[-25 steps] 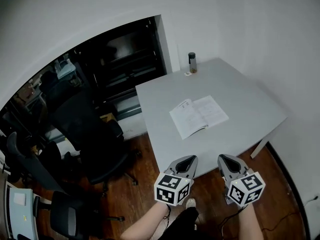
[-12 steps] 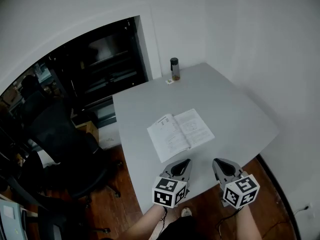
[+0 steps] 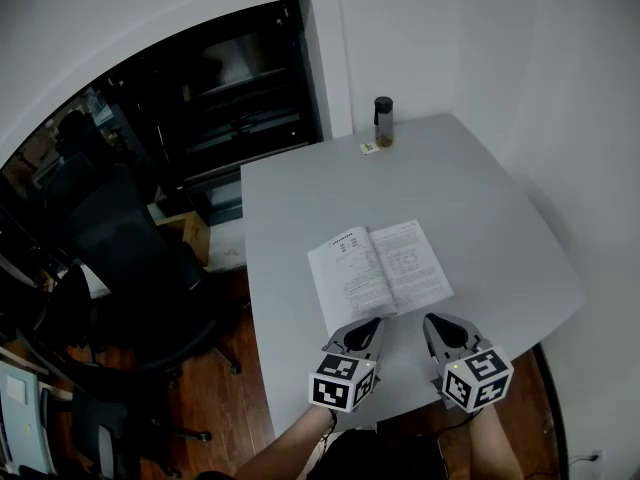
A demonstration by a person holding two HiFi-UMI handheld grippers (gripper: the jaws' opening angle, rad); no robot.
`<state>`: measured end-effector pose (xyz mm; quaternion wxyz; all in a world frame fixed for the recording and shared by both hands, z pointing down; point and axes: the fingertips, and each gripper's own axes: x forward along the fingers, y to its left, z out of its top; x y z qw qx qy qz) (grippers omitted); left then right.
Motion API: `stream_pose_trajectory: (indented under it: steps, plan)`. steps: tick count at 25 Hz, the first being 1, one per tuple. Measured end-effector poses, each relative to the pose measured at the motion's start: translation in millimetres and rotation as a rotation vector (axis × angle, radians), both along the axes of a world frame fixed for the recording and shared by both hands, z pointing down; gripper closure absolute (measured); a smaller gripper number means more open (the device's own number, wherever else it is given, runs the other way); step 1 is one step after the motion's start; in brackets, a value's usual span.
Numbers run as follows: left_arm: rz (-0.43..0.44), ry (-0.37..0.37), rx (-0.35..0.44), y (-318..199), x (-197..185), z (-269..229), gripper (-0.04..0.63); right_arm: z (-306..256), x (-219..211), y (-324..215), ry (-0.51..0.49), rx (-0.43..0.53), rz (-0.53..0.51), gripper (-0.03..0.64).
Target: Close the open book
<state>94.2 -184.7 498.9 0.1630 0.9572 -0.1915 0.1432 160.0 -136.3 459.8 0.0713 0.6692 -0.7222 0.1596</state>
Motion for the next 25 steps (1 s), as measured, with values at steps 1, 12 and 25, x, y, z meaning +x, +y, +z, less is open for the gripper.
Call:
stream_pose_trajectory:
  steps: [1,12,25]
  plan:
    - [-0.016,-0.006,-0.008,-3.9,-0.5,3.8,0.589,2.8,0.5,-6.1,0.002,-0.011,-0.018,0.612]
    - [-0.283,-0.084,-0.073,-27.9,-6.3,49.6,0.589,56.7,-8.4,-62.8,0.056,-0.138,-0.366,0.612]
    - [-0.715,-0.156,-0.168,-13.5,-34.8,77.2,0.589,125.1,-38.2,-93.5,0.451,-0.223,-0.811,0.422]
